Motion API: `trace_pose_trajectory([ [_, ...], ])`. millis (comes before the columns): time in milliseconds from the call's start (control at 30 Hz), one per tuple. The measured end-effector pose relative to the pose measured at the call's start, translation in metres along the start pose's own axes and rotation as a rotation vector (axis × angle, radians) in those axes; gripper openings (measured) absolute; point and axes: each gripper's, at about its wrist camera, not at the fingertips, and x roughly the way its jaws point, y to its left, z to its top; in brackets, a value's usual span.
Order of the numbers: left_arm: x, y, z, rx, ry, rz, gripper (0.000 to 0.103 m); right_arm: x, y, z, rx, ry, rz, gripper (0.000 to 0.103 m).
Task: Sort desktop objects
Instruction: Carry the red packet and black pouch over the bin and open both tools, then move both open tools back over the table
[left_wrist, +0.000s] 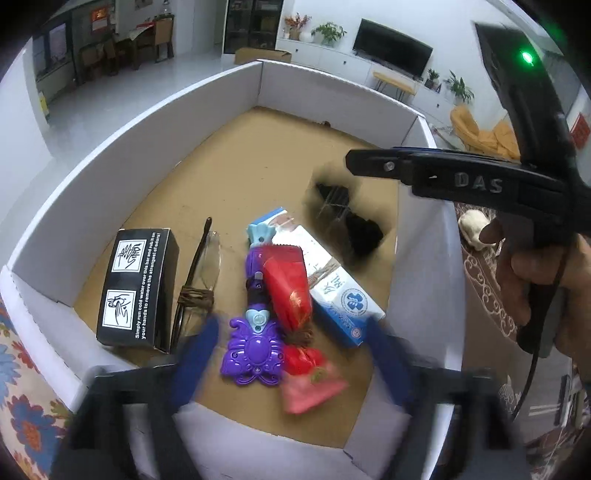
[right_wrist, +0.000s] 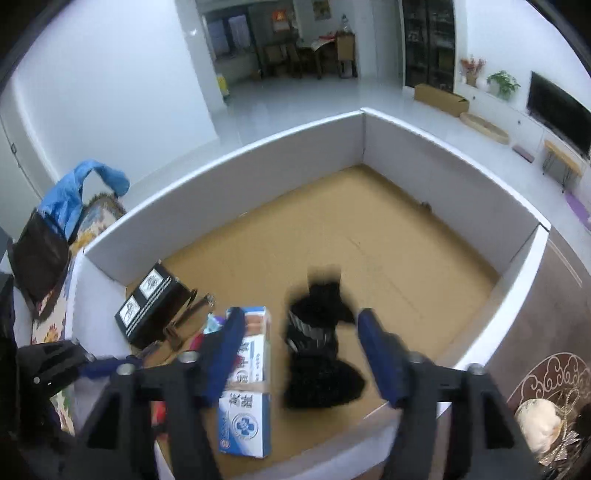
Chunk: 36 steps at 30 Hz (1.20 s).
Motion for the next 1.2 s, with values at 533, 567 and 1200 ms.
trace_pose_trajectory([
  [533,-0.075,-0.173,-0.034,0.283,-0.208,-0.282,0.102,-0.151,-0.134,-0.204,0.045,-0.178,-0.327,0.103],
  [567,-0.068,-0.188,-0.037,0.310,-0.185,-0.297,0.103,-0.156,-0.145,-0.223,0.072,-0.148,-0.349,0.103],
  [1200,0.114,-0.283,-0.043,0.446,-0.007,-0.086,0.103,-0.199,-0.205,-0.349,0.338,-0.010,-0.494,0.103],
])
